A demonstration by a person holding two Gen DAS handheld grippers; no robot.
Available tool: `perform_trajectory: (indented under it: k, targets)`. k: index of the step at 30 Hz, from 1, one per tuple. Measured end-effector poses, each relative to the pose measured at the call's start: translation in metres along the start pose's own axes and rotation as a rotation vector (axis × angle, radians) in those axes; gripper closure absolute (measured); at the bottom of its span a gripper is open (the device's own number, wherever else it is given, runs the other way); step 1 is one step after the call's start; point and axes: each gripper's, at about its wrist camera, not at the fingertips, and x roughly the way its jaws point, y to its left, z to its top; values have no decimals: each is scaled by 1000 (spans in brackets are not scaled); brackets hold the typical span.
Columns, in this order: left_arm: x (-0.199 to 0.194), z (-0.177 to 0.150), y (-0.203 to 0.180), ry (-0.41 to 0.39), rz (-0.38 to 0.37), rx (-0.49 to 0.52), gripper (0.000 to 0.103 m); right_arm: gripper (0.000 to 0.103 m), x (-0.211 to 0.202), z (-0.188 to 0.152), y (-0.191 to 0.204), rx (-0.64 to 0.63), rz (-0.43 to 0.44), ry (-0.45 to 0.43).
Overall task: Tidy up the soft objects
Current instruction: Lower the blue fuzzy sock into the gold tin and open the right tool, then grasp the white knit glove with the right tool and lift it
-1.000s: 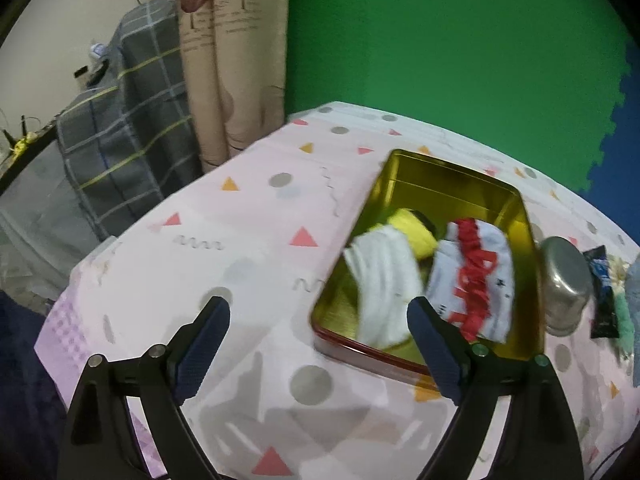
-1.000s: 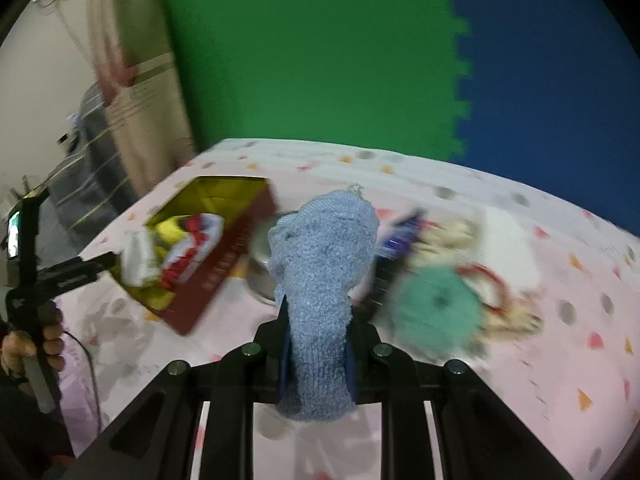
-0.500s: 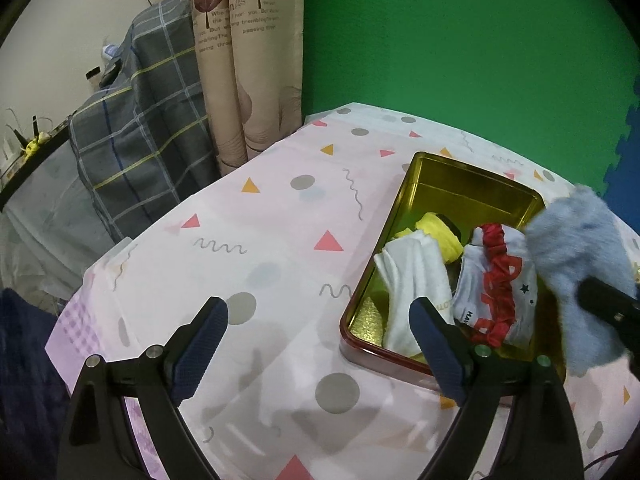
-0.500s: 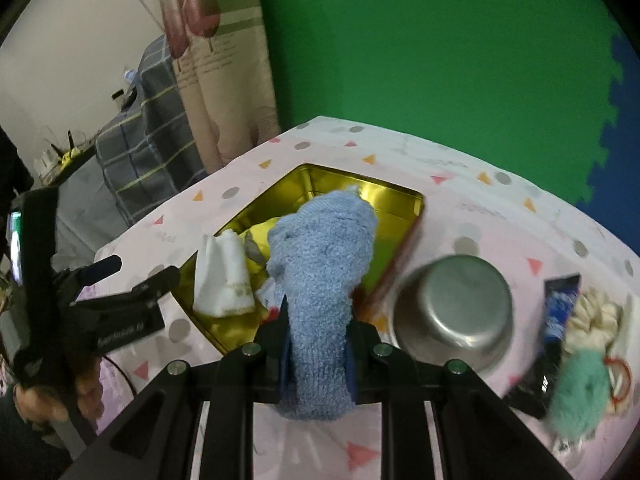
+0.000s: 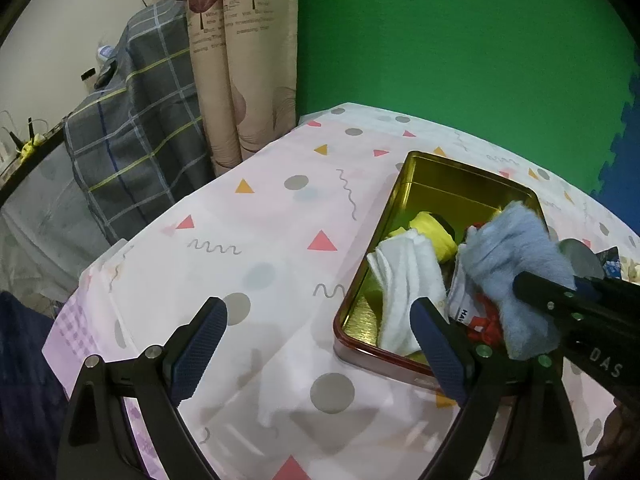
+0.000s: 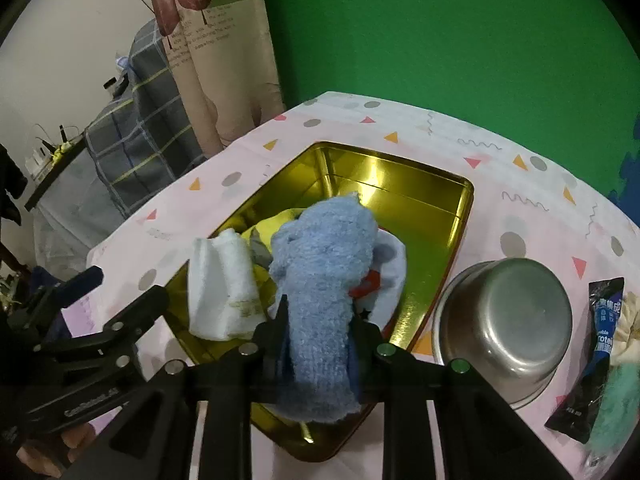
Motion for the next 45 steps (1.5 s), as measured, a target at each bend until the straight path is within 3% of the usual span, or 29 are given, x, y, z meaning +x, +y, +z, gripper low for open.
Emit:
perform_trajectory:
  k: [6,19,24,34,39,45]
  targets:
    - [0,-1,-2,1,-7,1,12,56,-3,0,-2,2,-30,-9]
    - [0,-2,-5,8,-6,9,12,55,-56,-22,-35,36,-90,-70]
    - [0,-3,-6,0,-4,16,11,55,-94,-35,-80,86,-188,-114]
    - [-3,-6,-15,-14,1,68,11,41,-153,-53,-208,301,-429,-158]
    - [-3,-7,-21,-20,-1,97,11,37,-152,-61,-254,385,-494,-133]
    - [-8,-8,-24,-34,-32,97,11,37,-125,-57,-275,393,-511,-88]
